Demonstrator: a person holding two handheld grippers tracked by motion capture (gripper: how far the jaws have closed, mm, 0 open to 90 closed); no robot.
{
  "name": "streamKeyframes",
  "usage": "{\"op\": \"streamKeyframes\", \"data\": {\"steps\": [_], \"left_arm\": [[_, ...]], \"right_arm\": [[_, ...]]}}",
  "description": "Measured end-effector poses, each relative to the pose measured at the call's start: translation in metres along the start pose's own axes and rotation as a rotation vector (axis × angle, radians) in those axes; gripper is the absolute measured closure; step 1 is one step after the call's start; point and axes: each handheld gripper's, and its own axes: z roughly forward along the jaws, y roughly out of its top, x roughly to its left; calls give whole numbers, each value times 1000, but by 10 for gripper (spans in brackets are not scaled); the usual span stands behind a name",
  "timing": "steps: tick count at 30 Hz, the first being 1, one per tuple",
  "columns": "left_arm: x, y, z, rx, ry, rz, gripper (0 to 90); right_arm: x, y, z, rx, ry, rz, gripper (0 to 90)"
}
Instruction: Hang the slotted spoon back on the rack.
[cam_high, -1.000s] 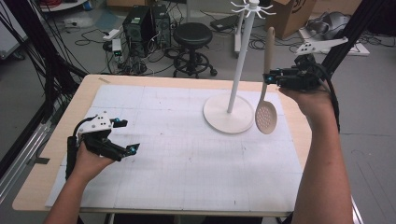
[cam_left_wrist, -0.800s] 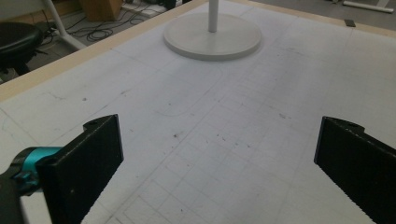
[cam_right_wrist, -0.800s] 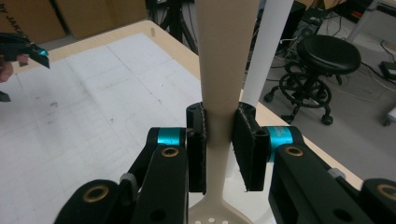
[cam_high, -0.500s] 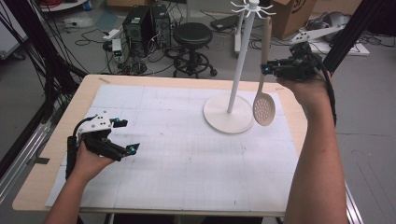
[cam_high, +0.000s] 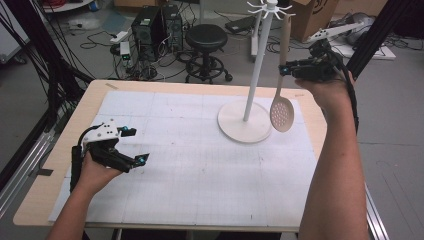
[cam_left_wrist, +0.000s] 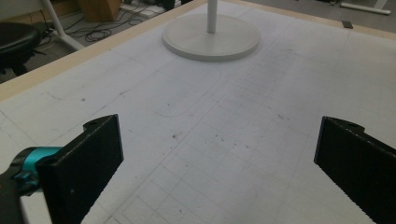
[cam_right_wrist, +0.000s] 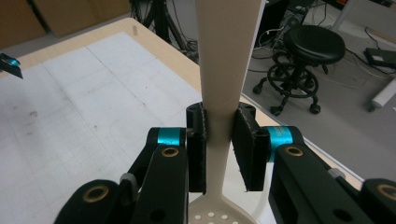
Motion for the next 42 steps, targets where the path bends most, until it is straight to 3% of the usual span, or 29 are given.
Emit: {"op": "streamKeyframes", "data": {"steps": [30, 42], "left_arm": [[0, 0, -4, -6, 4, -3, 17], [0, -1, -4, -5, 4, -1, 17]], "right_arm": [[-4, 9, 15, 58, -35, 34, 765], [-6, 9, 20, 57, -32, 47, 765]]}}
